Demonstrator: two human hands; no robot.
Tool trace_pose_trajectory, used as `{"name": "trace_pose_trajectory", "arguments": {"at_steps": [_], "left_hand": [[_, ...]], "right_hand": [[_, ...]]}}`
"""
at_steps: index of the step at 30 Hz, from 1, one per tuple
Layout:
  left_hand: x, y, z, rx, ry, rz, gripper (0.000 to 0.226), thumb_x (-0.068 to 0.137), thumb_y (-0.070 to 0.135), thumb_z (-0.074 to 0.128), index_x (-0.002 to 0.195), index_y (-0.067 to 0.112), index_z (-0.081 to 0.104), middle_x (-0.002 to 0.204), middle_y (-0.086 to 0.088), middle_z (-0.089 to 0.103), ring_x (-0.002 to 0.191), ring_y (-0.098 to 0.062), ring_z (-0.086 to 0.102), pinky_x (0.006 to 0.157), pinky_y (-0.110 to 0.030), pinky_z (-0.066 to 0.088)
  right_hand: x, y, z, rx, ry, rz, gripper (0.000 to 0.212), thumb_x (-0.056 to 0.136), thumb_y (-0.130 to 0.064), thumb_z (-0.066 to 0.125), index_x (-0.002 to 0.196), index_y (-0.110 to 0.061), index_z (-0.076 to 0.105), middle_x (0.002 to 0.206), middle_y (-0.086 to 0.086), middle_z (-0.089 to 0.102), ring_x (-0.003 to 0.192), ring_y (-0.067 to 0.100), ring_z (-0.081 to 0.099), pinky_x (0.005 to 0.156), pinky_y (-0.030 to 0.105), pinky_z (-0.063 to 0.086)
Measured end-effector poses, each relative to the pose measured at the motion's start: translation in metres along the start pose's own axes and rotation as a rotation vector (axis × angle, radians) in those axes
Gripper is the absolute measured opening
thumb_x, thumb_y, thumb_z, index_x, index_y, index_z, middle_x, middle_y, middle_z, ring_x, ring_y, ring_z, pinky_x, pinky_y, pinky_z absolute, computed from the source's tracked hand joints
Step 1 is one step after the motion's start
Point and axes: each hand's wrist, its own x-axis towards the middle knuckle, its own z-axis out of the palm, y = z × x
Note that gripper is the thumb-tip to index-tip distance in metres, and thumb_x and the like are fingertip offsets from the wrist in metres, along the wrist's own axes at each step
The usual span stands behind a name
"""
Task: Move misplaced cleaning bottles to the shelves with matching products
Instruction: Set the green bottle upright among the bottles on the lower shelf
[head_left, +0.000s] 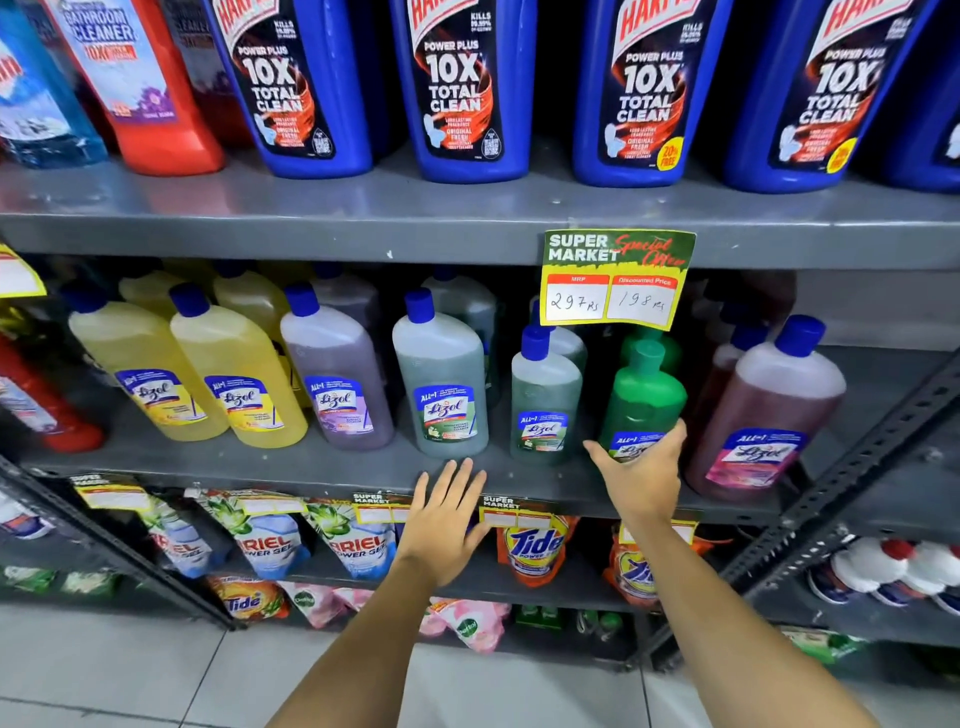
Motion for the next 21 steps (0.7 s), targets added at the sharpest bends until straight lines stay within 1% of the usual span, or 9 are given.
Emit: {"name": "trace_pose_trajectory", "arguments": {"at_steps": [7, 10, 13, 15, 17, 18, 20, 21], "left_hand": [[0.0, 0.004, -0.001, 0.02, -0.003, -0.013, 0.065, 0.095, 0.054, 0.023, 0.148, 0.016, 0.033, 0.152, -0.007, 0.036, 0.141, -0.027, 0.029, 0.11, -0.055, 0.024], [-0.001, 0.005, -0.001, 0.027, -0.012, -0.011, 0.066, 0.095, 0.055, 0.023, 0.148, 0.016, 0.033, 0.153, -0.007, 0.035, 0.141, -0.027, 0.028, 0.11, -0.055, 0.023], [-0.006, 0.009, -0.005, 0.032, -0.009, -0.025, 0.069, 0.097, 0.057, 0.015, 0.147, 0.014, 0.033, 0.153, -0.008, 0.035, 0.141, -0.026, 0.028, 0.112, -0.056, 0.023], [-0.011, 0.012, -0.01, 0.024, 0.039, -0.022, 0.069, 0.099, 0.057, 0.012, 0.148, 0.012, 0.031, 0.155, -0.008, 0.029, 0.143, -0.025, 0.022, 0.114, -0.055, 0.017], [-0.017, 0.013, -0.023, 0.022, 0.119, -0.002, 0.065, 0.099, 0.053, 0.02, 0.149, 0.013, 0.029, 0.158, -0.008, 0.019, 0.146, -0.023, 0.011, 0.112, -0.053, 0.013], [-0.019, 0.011, -0.033, 0.022, 0.163, 0.006, 0.062, 0.099, 0.051, 0.025, 0.149, 0.014, 0.03, 0.159, -0.008, 0.016, 0.147, -0.023, 0.007, 0.113, -0.053, 0.013], [-0.025, 0.005, -0.06, 0.021, 0.265, 0.004, 0.059, 0.099, 0.047, 0.031, 0.147, 0.014, 0.034, 0.159, -0.008, 0.016, 0.147, -0.023, 0.005, 0.114, -0.053, 0.013], [-0.028, 0.0, -0.076, 0.019, 0.317, -0.01, 0.058, 0.098, 0.046, 0.032, 0.147, 0.014, 0.034, 0.159, -0.008, 0.016, 0.147, -0.024, 0.006, 0.115, -0.053, 0.013]], "right_hand": [[0.002, 0.002, -0.002, -0.018, -0.023, -0.021, 0.119, 0.065, -0.046, 0.087, 0.152, -0.014, 0.013, 0.144, 0.011, 0.049, 0.123, 0.038, 0.055, 0.096, 0.048, 0.047], [0.002, 0.005, -0.005, -0.032, -0.056, -0.031, 0.12, 0.065, -0.049, 0.086, 0.152, -0.015, 0.012, 0.146, 0.011, 0.046, 0.124, 0.038, 0.054, 0.096, 0.049, 0.047], [-0.01, 0.01, -0.01, 0.011, -0.065, -0.028, 0.121, 0.061, -0.047, 0.089, 0.152, -0.012, 0.015, 0.146, 0.016, 0.038, 0.129, 0.039, 0.047, 0.1, 0.052, 0.045], [-0.032, 0.013, -0.016, 0.109, -0.017, -0.076, 0.112, 0.065, -0.046, 0.086, 0.15, -0.011, 0.02, 0.145, 0.015, 0.033, 0.131, 0.033, 0.044, 0.106, 0.052, 0.043], [-0.057, 0.012, -0.021, 0.198, -0.031, -0.23, 0.089, 0.079, -0.047, 0.074, 0.146, -0.012, 0.028, 0.141, 0.01, 0.035, 0.129, 0.025, 0.045, 0.108, 0.051, 0.042], [-0.067, 0.007, -0.022, 0.201, -0.068, -0.346, 0.075, 0.086, -0.046, 0.067, 0.144, -0.013, 0.033, 0.14, 0.007, 0.037, 0.129, 0.023, 0.045, 0.108, 0.05, 0.041], [-0.079, -0.016, -0.023, 0.153, -0.16, -0.646, 0.056, 0.095, -0.042, 0.054, 0.14, -0.012, 0.042, 0.141, 0.004, 0.042, 0.132, 0.021, 0.044, 0.109, 0.047, 0.04], [-0.081, -0.036, -0.022, 0.133, -0.201, -0.818, 0.051, 0.096, -0.04, 0.051, 0.138, -0.01, 0.046, 0.141, 0.005, 0.044, 0.134, 0.021, 0.044, 0.11, 0.044, 0.039]]}}
